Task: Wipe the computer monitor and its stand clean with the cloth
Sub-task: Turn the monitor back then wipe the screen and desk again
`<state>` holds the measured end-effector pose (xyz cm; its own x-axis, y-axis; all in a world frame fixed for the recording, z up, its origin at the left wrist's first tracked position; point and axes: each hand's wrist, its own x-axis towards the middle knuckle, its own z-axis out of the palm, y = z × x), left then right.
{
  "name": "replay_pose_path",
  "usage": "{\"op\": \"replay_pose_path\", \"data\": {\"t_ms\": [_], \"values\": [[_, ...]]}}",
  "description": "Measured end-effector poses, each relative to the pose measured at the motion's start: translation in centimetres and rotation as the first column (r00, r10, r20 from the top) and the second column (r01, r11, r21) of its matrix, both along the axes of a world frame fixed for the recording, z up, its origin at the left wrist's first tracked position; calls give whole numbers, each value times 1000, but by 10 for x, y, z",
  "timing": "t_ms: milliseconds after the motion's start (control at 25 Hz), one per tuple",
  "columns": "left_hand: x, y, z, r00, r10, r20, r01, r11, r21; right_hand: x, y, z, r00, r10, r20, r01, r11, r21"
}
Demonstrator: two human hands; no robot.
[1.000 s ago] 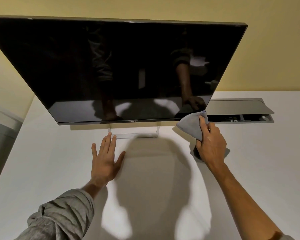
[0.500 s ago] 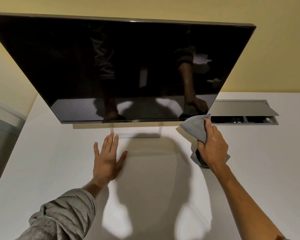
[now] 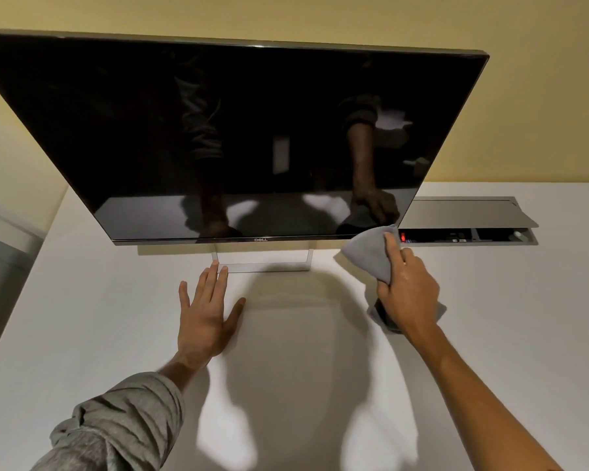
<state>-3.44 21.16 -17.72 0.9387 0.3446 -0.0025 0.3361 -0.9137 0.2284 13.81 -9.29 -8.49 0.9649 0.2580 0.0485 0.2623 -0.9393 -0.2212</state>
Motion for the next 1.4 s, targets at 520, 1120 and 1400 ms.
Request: {"op": "replay_pose_path", "data": {"t_ms": [520, 1120, 1400], "values": [[0, 1, -1, 1000, 7, -20, -7, 1000, 11, -19, 63, 10, 957, 139, -255, -86, 974, 208], [0, 1, -2, 1000, 8, -9, -8, 1000, 2, -15, 35, 10, 992, 13, -124, 10, 983, 182], [1, 2, -2, 999, 18, -41, -18, 1000, -2, -28, 84, 14, 965, 232, -121, -217, 968, 122]]}}
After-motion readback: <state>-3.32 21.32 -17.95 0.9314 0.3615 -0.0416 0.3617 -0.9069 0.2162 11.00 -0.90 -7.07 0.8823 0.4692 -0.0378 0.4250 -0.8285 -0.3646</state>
